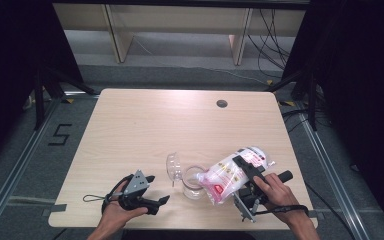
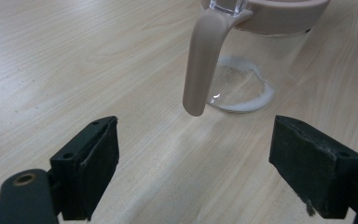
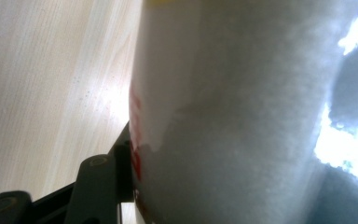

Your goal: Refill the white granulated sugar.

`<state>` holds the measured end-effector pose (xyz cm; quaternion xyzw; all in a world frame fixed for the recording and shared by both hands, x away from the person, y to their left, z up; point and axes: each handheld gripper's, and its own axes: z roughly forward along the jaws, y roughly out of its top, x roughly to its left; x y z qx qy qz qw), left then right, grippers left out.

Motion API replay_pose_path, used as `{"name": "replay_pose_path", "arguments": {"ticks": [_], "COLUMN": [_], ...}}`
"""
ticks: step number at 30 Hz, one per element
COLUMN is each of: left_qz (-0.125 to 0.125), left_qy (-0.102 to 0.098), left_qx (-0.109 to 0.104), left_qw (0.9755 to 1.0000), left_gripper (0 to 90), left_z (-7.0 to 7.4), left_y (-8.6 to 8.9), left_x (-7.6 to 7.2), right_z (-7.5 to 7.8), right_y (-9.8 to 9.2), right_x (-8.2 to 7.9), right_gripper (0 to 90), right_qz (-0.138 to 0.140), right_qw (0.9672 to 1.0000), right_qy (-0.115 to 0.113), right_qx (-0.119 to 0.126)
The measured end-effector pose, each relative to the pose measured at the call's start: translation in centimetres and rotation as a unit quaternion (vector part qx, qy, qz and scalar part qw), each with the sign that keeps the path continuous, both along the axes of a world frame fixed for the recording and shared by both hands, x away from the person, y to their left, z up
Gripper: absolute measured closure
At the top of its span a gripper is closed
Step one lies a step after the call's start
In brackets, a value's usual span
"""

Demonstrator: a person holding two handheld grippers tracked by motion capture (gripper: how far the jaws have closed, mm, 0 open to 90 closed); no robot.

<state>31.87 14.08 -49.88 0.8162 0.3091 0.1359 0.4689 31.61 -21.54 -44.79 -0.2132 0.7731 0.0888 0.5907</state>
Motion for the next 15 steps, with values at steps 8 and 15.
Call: {"name": "replay_pose_path", "arguments": {"ticks": [8,15], "left_qz": [0.0,0.003], "left_qy": [-0.001,0.003], "left_qx": [0.009,-0.008], "left_qw": [1.0,1.0], "left_gripper": [15.4,15.4], "left_z": [0.02,-0.06], "left_y": [0.09,-0.11], "left_x": [0.06,-0.03], "right_z": [0.06,0.26], "right_y": [0.13,0.25], "right_x": [-0.2,-0.29], "right_gripper": [46.2,46.4], "right_qz": [-0.006,-0.005], "right_qw": [1.0,0.9997], "right_qy": [-0.003,-0.013], "right_qx": [-0.007,-0.02]}}
